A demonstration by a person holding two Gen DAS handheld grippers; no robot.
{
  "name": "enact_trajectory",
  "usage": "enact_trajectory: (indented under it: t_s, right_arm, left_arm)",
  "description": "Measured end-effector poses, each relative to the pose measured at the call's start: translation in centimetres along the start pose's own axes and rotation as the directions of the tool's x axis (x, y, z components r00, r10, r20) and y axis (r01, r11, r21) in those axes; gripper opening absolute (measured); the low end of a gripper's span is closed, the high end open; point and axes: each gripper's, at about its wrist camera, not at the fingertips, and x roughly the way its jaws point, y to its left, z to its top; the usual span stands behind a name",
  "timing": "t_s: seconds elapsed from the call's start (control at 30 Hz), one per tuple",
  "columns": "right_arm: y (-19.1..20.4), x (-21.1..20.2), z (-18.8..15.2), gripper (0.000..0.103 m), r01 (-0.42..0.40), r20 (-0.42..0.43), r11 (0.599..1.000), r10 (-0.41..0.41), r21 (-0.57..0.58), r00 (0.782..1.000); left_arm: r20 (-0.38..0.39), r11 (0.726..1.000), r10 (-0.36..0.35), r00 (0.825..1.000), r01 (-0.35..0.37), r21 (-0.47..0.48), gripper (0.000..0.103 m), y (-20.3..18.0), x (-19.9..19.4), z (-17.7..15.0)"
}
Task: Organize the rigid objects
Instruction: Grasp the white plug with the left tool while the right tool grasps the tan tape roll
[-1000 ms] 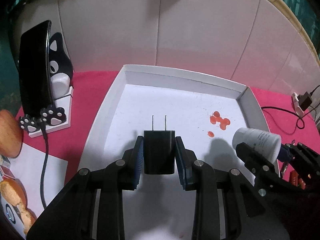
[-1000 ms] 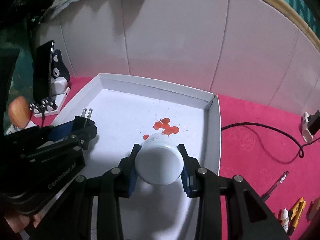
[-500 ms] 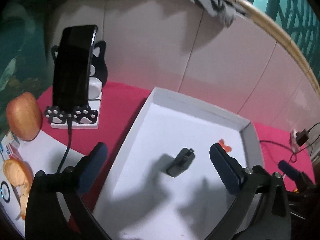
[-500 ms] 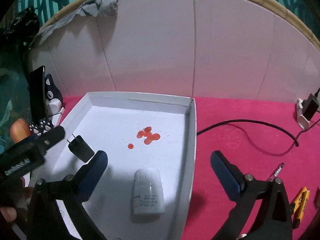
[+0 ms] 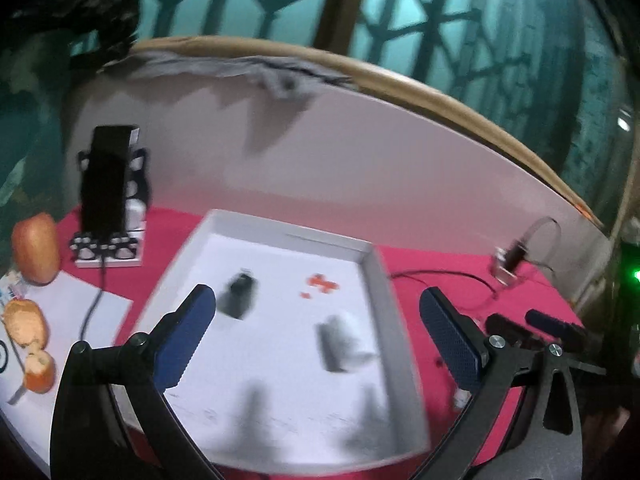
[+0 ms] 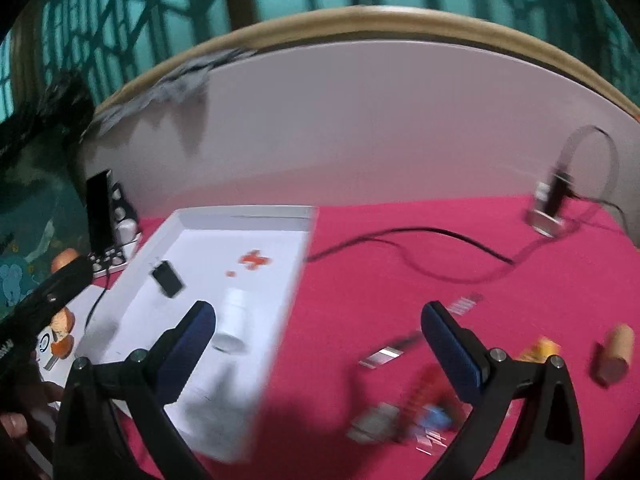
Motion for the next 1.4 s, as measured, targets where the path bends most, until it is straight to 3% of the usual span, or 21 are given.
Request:
enact_trajectory:
  t_s: [0.17, 0.23, 0.27, 0.33, 0.4, 0.53, 0.6, 0.73, 0.87, 0.97, 1.03, 1.07, 1.1, 1.13, 1.17, 1.2, 1.23, 1.27, 1.4]
  right_arm:
    - [-7.9, -4.7, -1.9, 0.103, 0.134, 0.064, 0.986, -0.141, 0.102, 0.988]
    - [-11.1, -6.1, -3.0, 0.103, 0.179, 0.07, 0.971, -0.192, 0.159, 0.979]
    - [-12.6, -6.6, -3.6, 0.103, 0.195, 0.065, 0.963, -0.21, 0.186, 0.975]
    - [-15.4, -7.4, -4.7, 0.103, 0.251, 0.058, 0.94, -0.271, 0.229, 0.961]
    - [-18.0, -7.9, -5.6, 0.103, 0.301, 0.048, 0.916, -0.324, 0.265, 0.945]
    - [-21.4, -7.5, -6.6, 0.103, 0.331, 0.023, 0.909, -0.347, 0.253, 0.937]
    - [-22.1, -6.5, -6.7, 0.103, 0.331, -0.016, 0.917, -0.336, 0.222, 0.942]
    - [-22.9, -4.0, -7.0, 0.103, 0.299, -0.088, 0.928, -0.286, 0.221, 0.954]
    - [-23.7, -1.7, -6.4, 0.102, 0.329, -0.117, 0.926, -0.311, 0.188, 0.943]
    - [-24.3, 0.0, -5.6, 0.1, 0.335, -0.149, 0.922, -0.31, 0.192, 0.939]
    - [-24.4, 1.3, -5.2, 0.099, 0.364, -0.185, 0.913, -0.332, 0.185, 0.925]
    - [-24.4, 1.9, -5.2, 0.094, 0.379, -0.208, 0.908, -0.341, 0.18, 0.917]
    - [-24.4, 2.4, -5.3, 0.079, 0.39, -0.233, 0.903, -0.346, 0.182, 0.909]
    - [-24.5, 2.5, -5.5, 0.072, 0.409, -0.244, 0.894, -0.361, 0.185, 0.9]
    - [-24.4, 2.3, -5.5, 0.059, 0.434, -0.229, 0.884, -0.392, 0.174, 0.891]
    - [-24.3, 2.2, -5.6, 0.054, 0.434, -0.226, 0.884, -0.392, 0.176, 0.891]
    - [-24.3, 1.9, -5.8, 0.053, 0.429, -0.22, 0.884, -0.388, 0.186, 0.895]
    - [-24.4, 1.7, -6.0, 0.053, 0.418, -0.216, 0.886, -0.376, 0.201, 0.901]
    - [-24.5, 0.2, -7.0, 0.052, 0.378, -0.185, 0.889, -0.338, 0.258, 0.923]
  left_arm:
    - [-0.066, 0.976, -0.155, 0.986, 0.163, 0.142, 0.103, -5.5, -0.4, -2.2]
    - [-0.153, 0.944, -0.252, 0.956, 0.277, 0.178, 0.103, -8.3, 0.1, -3.9]
    - [-0.182, 0.934, -0.269, 0.946, 0.302, 0.19, 0.103, -9.3, 0.2, -4.6]
    - [-0.294, 0.899, -0.296, 0.909, 0.369, 0.238, 0.103, -12.1, 1.1, -7.0]
    - [-0.361, 0.87, -0.303, 0.882, 0.41, 0.272, 0.103, -14.0, 1.5, -8.9]
    - [-0.475, 0.82, -0.308, 0.824, 0.483, 0.308, 0.103, -17.1, 2.3, -12.6]
    - [-0.505, 0.809, -0.287, 0.814, 0.488, 0.327, 0.103, -18.1, 2.7, -13.7]
    - [-0.517, 0.806, -0.264, 0.814, 0.48, 0.346, 0.102, -18.8, 3.1, -14.6]
    - [-0.529, 0.806, -0.224, 0.818, 0.461, 0.372, 0.075, -19.0, 3.6, -15.7]
    - [-0.531, 0.801, -0.203, 0.823, 0.452, 0.394, 0.073, -18.9, 3.5, -16.0]
    - [-0.535, 0.801, -0.199, 0.821, 0.451, 0.393, 0.073, -19.0, 3.7, -16.1]
    - [-0.536, 0.803, -0.195, 0.822, 0.447, 0.394, 0.073, -19.0, 3.9, -16.0]
    - [-0.534, 0.804, -0.19, 0.824, 0.443, 0.397, 0.072, -18.8, 3.6, -16.1]
    - [-0.531, 0.802, -0.186, 0.827, 0.44, 0.405, 0.07, -18.9, 3.6, -16.2]
    - [-0.524, 0.799, -0.175, 0.834, 0.431, 0.419, 0.058, -19.0, 3.5, -16.2]
    - [-0.51, 0.795, -0.167, 0.844, 0.421, 0.436, 0.048, -19.0, 3.3, -16.3]
    - [-0.508, 0.795, -0.174, 0.844, 0.425, 0.433, 0.042, -19.0, 3.3, -16.2]
    - [-0.505, 0.796, -0.178, 0.845, 0.425, 0.431, 0.026, -18.9, 3.3, -16.1]
    - [-0.504, 0.803, -0.196, 0.841, 0.433, 0.41, 0.025, -18.3, 3.1, -16.1]
